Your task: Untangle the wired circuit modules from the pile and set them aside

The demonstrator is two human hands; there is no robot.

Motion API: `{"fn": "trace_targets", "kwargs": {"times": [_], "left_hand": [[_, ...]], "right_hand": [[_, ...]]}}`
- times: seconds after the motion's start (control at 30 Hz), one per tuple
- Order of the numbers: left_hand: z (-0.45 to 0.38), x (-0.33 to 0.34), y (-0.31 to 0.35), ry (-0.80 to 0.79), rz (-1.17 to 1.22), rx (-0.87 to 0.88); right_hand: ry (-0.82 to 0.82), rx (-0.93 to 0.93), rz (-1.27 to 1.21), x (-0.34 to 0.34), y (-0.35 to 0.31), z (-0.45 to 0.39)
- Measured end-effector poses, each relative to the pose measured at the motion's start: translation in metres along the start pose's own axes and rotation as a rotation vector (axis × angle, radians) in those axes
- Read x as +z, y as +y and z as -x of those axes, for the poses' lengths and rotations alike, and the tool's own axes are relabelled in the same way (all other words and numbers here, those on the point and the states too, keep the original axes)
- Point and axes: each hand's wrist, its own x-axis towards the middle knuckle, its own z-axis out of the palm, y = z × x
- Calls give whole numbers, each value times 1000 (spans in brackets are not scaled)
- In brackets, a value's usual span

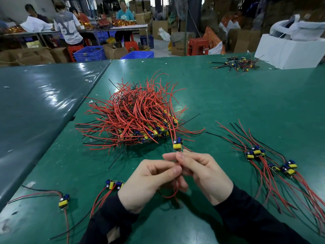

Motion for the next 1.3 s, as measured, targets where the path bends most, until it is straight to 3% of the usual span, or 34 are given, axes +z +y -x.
{"fn": "trace_targets", "kwargs": {"times": [0.13, 0.23, 0.4, 0.53, 0.67, 0.77, 0.97, 1.3], "left_hand": [[-1, 7, -2, 56, -97, 108], [0, 11, -5, 66, -149, 102], [0, 9, -4, 72, -111, -16], [2, 5, -2, -62, -111, -207], [3, -2, 3, -122, -107, -242], [3, -1, 7, -12, 37, -208], [2, 10, 2, 159, -28, -27], [1, 4, 4, 7, 304, -294]], "right_hand": [[95, 301, -170, -3, -1, -5], [164, 427, -97, -6, 0, -7], [199, 173, -118, -12, -4, -8], [288, 5, -135, -21, -12, -9], [326, -7, 8, -20, -13, -8], [268, -33, 63, -15, -8, -4], [199, -103, 155, -8, -2, 0], [226, -33, 55, -7, 1, -2]]}}
